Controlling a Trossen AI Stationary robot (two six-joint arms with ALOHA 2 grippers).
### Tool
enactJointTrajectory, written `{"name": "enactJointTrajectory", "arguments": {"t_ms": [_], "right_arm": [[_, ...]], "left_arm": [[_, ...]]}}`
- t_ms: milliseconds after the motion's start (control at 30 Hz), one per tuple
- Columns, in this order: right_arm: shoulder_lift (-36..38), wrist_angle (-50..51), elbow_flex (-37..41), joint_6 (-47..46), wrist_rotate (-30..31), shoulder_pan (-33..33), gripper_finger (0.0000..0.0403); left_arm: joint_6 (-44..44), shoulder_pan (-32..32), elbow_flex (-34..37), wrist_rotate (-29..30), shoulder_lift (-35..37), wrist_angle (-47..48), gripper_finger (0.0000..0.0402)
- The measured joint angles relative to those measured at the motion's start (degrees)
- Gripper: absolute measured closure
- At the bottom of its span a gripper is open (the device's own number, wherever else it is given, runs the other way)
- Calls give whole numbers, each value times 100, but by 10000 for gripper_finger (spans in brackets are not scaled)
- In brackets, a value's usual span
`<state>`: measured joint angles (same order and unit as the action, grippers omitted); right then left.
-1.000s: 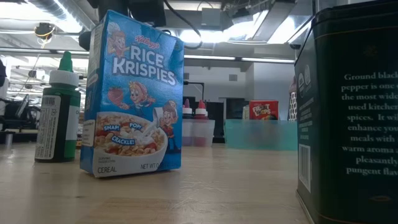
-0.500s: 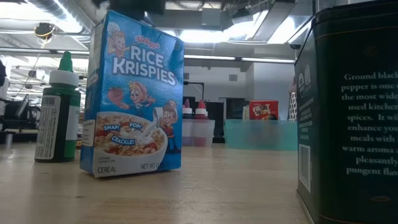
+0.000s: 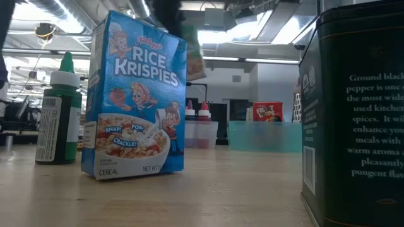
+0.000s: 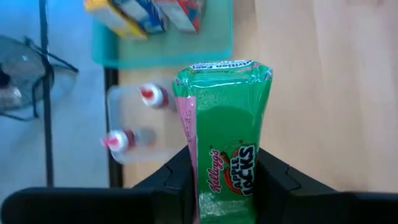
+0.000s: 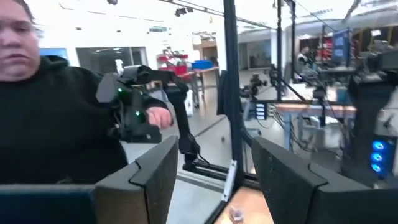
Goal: Pick & Place Kitchen Items
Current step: Put the green cereal box into the green bin
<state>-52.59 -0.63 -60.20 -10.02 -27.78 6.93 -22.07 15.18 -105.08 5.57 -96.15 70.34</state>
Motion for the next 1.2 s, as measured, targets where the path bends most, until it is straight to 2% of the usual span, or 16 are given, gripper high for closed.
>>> {"name": "enactJointTrajectory", "arguments": {"t_ms": [267,500,633,900,1200], "right_arm": [[60,77,0,0,14,393,194],[54,82,0,0,16,661,194],[54,82,0,0,18,707,194],[54,176,-2,-2,31,705,194],[54,227,-2,0,29,705,194]], "left_arm": [[-882,4,-1741,50,-1383,326,299],[-1166,9,-2705,-356,-2341,271,299],[-1178,26,-2978,-424,-2789,99,299],[-1268,67,-2992,-660,-3172,-302,299],[-822,137,-2998,-808,-3535,-510,299]]}}
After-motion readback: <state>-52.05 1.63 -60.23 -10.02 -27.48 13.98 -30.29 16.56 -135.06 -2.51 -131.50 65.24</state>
